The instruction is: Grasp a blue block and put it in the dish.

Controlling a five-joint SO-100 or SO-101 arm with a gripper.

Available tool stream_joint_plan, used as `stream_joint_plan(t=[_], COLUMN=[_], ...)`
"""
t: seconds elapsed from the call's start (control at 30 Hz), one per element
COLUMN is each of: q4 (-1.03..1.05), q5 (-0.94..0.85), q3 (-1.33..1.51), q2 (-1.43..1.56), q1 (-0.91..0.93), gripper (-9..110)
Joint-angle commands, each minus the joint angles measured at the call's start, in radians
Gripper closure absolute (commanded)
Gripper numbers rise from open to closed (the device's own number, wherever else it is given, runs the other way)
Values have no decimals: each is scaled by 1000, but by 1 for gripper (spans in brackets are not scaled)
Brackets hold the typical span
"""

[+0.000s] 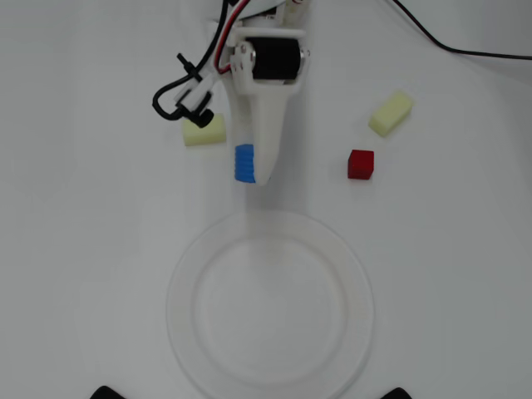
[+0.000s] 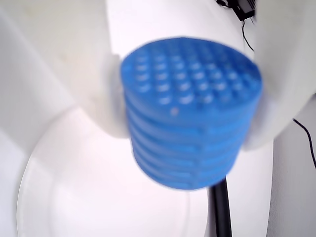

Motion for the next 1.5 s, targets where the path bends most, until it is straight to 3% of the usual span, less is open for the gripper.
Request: stream_joint_plan(t=[0.0,0.27,0.67,1.13,1.47], q4=[-29,-34,-34,20,302], q5=[3,12,-3,-40,-91], q3=[-156,-362,-399,-385,-485], q2=[-144,-480,-709,-638,-434], q1=[8,-26,-74,-71,-89], gripper=[101,101,101,88,82])
